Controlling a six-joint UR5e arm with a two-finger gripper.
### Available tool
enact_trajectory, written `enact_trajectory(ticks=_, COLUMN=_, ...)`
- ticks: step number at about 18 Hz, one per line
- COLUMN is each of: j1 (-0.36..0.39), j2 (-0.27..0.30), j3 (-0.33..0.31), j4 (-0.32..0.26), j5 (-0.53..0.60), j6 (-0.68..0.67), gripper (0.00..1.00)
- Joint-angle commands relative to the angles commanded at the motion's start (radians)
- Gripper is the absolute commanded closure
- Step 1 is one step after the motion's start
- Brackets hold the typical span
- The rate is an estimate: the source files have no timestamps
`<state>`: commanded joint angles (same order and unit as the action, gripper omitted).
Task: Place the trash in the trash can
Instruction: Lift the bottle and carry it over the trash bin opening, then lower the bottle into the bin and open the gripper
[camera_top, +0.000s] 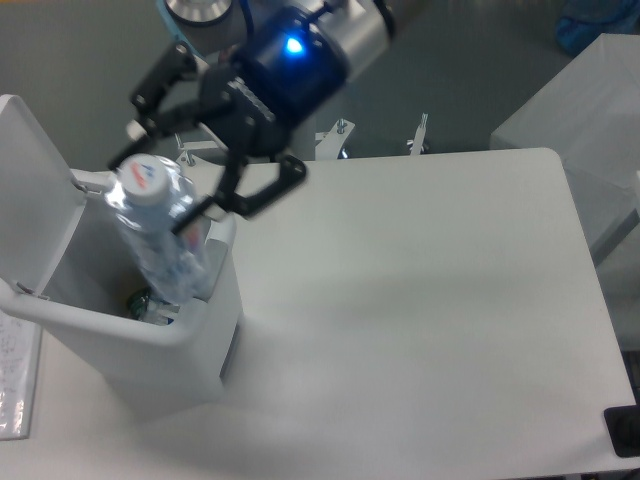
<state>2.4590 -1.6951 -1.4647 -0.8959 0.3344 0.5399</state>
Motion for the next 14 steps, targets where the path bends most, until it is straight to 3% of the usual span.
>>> enact_trajectory(ticks=5, j1=-0.023, j2=-0.005, j3=-0.083, j4=0.003, j5=0.002, j6=0.066, gripper=0.46)
enact_trajectory(ticks=10, j1=-0.029, j2=0.014, j3=-0.247, j4=0.006, j5=0.012, j6=0.228, gripper=0.42)
enact_trajectory(ticks=12, j1=-0.031, j2=0.006, j3=-0.278, j4=0.008, j5=0.015, j6=0.276, gripper=0.32)
enact_trajectory(ticks=13, j1=-0.032, j2=0.002, j3=-0.282, j4=0.008, j5=0.017, j6=0.294, gripper=0.20)
enact_trajectory(ticks=14, j1=-0.032, j2=-0.006, j3=-0.284, j4=0.006, j5=0.017, j6=0.304, gripper=0.14)
